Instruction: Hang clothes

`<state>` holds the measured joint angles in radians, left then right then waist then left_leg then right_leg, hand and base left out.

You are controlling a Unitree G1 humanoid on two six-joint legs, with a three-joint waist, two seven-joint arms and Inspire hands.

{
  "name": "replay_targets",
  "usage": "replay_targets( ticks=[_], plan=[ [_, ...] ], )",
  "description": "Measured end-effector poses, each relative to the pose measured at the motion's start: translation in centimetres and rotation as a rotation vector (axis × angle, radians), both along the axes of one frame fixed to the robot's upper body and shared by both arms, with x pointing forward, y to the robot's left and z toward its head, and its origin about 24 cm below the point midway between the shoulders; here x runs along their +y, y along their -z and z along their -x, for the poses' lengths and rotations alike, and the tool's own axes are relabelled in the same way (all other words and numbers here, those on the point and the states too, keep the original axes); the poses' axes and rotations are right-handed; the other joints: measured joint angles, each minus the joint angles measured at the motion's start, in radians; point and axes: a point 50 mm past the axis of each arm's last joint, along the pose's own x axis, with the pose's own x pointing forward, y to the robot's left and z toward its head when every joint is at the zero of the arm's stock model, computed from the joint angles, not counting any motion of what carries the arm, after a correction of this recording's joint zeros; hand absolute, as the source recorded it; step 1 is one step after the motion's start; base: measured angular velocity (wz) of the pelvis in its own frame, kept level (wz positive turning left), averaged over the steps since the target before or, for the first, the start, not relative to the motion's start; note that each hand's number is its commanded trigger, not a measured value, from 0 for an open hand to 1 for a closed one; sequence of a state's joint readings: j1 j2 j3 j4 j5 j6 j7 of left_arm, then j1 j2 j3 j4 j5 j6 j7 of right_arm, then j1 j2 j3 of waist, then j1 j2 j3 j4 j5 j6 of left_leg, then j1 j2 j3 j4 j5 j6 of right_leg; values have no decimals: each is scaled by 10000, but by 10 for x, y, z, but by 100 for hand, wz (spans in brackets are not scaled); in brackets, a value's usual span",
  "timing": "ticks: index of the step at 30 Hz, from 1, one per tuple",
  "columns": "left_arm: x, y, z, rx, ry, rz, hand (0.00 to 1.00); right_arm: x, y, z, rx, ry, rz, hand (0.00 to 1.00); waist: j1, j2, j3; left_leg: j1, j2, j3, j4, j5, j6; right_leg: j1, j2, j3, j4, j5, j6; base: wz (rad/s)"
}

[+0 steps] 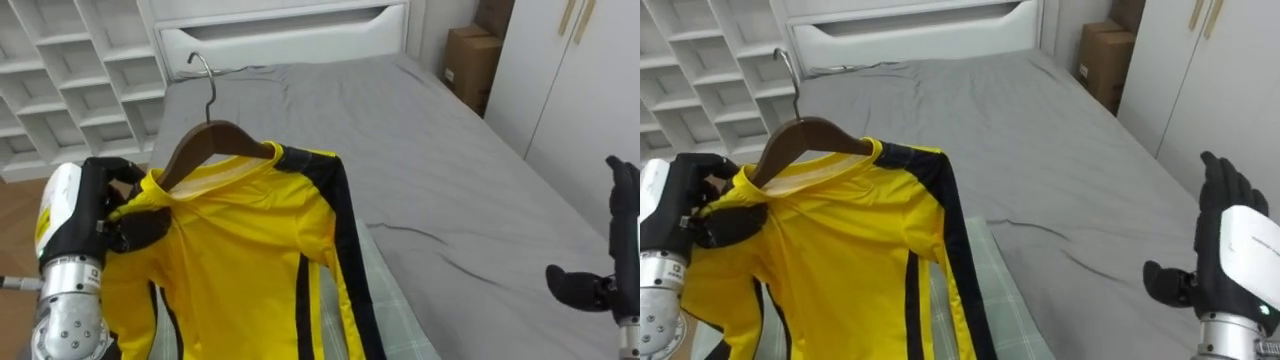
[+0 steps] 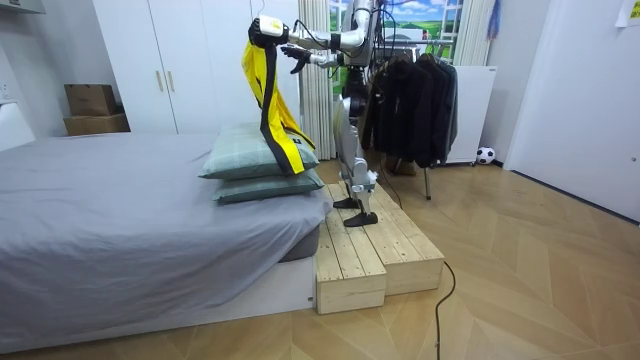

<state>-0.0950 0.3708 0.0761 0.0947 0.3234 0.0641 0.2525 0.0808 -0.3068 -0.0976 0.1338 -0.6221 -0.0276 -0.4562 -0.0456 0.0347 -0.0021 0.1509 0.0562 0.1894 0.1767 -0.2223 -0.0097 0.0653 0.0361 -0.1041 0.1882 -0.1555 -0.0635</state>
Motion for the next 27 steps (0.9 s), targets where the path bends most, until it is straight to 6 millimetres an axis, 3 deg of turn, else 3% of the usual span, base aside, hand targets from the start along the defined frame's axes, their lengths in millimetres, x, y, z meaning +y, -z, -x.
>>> replay_targets(
  ticks=[11, 14, 21, 27],
  plan=[
    [-12, -21, 0, -1366, 977, -253, 100, 9, -21, -13, -120, -1753, -1633, 0, 43, -33, 40, -23, -1, -9, -72, 0, 0, -11, -18, -83, -46, -8, 12, 0],
    [-17, -31, 1, -1805, 1244, -589, 100, 11, -26, -15, 86, -2430, -2473, 0, 95, -134, 119, -35, 7, 19, -78, 0, 0, -36, -7, -82, -46, -10, 14, -1],
    [-25, -41, 2, -2374, 1874, -1696, 100, 11, -41, -23, 1063, -3906, -1697, 0, 229, -213, 164, -166, 2, -5, -77, 0, 0, -171, -7, -71, -44, -8, 11, -1],
    [-29, -42, 3, -2467, 2195, -2024, 100, 15, -42, -27, 1509, -4481, -1538, 0, 243, -254, 163, -156, 2, -19, -83, 0, 0, -154, -8, -88, -51, -8, 11, 0]
  ],
)
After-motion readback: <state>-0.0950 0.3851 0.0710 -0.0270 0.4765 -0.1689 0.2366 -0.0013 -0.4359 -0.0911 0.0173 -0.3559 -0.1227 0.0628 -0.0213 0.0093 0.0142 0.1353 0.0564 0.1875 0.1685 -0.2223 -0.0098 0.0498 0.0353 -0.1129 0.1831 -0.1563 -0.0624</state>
